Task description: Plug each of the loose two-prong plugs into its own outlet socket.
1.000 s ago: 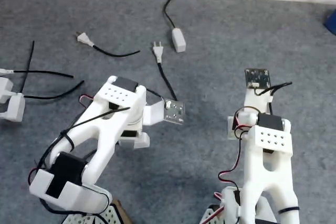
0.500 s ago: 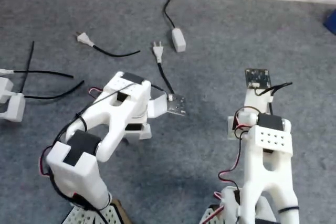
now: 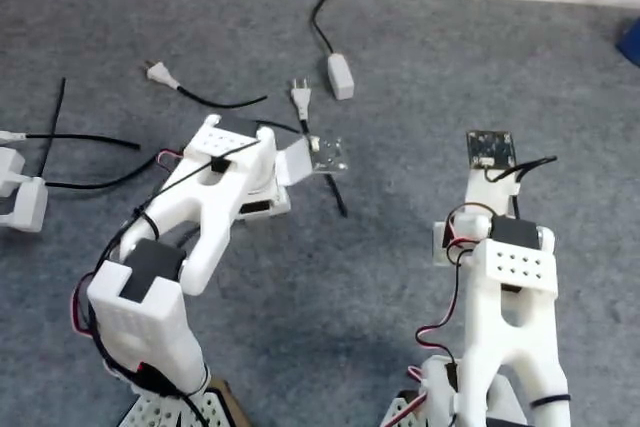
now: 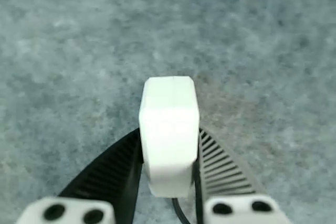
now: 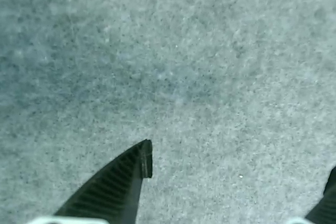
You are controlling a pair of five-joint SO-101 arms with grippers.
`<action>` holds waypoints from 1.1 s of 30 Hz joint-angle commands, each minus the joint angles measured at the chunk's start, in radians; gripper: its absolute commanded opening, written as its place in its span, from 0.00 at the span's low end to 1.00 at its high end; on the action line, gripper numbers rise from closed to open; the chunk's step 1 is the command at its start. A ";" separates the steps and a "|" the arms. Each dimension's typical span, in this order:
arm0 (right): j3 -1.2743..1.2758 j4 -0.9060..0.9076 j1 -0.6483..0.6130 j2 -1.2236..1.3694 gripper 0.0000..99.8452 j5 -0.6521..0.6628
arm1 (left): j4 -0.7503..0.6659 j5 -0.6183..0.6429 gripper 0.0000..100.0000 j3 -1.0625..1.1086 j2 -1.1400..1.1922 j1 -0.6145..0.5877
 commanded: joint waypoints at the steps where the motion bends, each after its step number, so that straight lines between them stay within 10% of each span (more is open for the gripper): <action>1: -0.007 -0.019 -0.004 -0.010 0.48 0.014 | -0.012 0.037 0.06 0.001 -0.018 -0.008; 5: -0.007 -0.019 -0.004 -0.010 0.48 0.014 | -0.002 0.038 0.21 0.071 -0.056 0.002; 33: -0.005 -0.019 -0.005 -0.010 0.48 0.014 | 0.115 -0.002 0.20 -0.073 -0.278 -0.093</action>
